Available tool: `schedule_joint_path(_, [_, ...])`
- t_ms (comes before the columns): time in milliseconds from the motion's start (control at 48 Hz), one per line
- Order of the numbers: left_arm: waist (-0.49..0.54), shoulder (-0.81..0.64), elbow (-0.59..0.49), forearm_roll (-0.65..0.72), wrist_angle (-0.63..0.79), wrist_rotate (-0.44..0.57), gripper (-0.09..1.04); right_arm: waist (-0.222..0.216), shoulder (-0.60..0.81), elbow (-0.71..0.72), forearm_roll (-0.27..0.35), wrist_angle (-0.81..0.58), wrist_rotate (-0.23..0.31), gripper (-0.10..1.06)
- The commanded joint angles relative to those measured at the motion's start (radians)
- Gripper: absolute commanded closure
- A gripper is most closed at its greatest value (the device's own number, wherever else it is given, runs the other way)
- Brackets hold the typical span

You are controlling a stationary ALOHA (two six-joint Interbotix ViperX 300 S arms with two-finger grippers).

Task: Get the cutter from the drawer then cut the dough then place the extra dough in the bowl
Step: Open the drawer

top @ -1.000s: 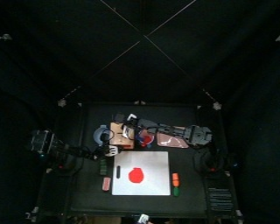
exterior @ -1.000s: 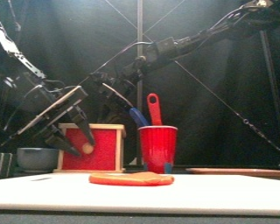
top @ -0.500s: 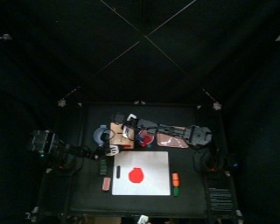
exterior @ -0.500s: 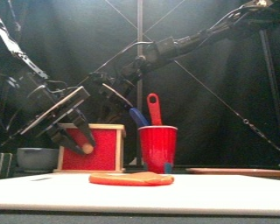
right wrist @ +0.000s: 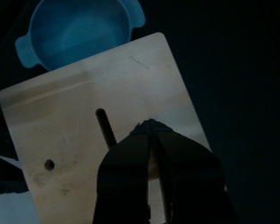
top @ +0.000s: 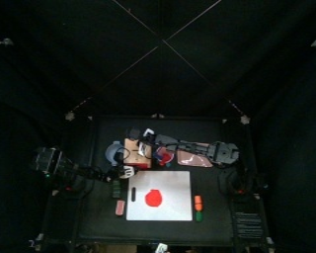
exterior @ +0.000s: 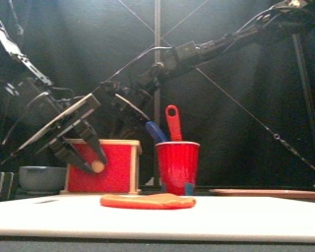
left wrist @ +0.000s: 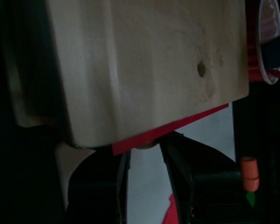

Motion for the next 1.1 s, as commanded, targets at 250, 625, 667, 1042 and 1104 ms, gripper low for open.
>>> schedule_joint_path(250, [-0.075, -0.026, -0.028, -0.035, -0.003, 0.002, 0.44, -0.002, -0.017, -0.012, -0.002, 0.003, 0.005, 0.94])
schedule_joint_path(625, [-0.140, -0.041, -0.023, -0.089, -0.003, 0.002, 0.44, -0.002, -0.012, -0.009, -0.002, 0.005, 0.006, 0.94])
schedule_joint_path(667, [-0.146, -0.041, -0.021, -0.097, -0.003, 0.002, 0.44, -0.002, -0.011, -0.008, 0.000, 0.005, 0.006, 0.94])
schedule_joint_path(1042, [-0.190, -0.035, -0.029, -0.123, -0.003, 0.002, 0.44, -0.002, -0.005, -0.008, 0.005, 0.005, 0.009, 0.94])
schedule_joint_path(1104, [-0.195, -0.034, -0.031, -0.130, -0.003, 0.002, 0.44, -0.002, -0.005, -0.008, 0.005, 0.005, 0.009, 0.94])
